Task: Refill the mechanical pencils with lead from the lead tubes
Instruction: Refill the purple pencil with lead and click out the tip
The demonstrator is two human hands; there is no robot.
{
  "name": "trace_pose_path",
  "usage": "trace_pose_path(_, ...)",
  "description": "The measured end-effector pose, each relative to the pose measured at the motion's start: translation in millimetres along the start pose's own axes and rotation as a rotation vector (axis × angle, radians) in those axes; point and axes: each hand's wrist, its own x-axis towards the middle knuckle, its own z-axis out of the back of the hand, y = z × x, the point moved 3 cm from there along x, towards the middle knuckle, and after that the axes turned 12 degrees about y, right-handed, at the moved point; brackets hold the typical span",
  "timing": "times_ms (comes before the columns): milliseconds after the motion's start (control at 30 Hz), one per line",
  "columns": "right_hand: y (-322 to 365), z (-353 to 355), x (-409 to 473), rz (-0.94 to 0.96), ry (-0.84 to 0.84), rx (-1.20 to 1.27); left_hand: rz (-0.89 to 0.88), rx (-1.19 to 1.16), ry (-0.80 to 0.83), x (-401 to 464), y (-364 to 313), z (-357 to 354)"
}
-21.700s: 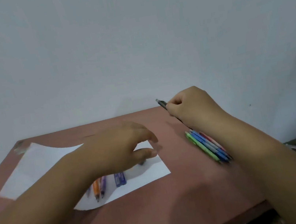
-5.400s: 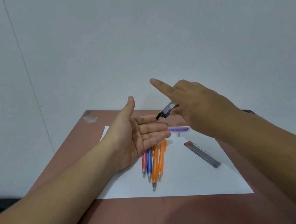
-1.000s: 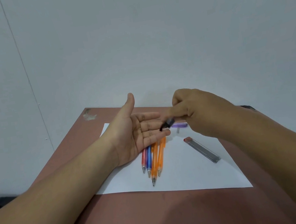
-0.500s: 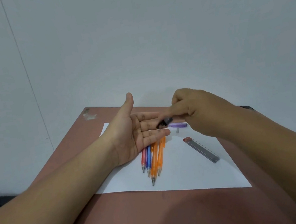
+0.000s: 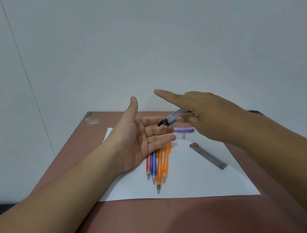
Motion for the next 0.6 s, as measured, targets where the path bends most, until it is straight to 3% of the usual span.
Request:
trace_pose_path(200,-5.4,-1.0,0.1,-0.002,-0.077,0.019,-0.003,-0.011,0.004,-0.8,-0.3,-1.2)
trace_pose_path(333,-8.4,-2.7,2.3,0.016,-0.005,-0.096,-0.006,0.015,0.004,-1.3,-0.5,-1.7)
trace_pose_path(600,-7.5,-2.1,1.3,0.048,-0.168,-0.130,0.003,-0.004,-0.005,-2.0,-0.5,-2.1)
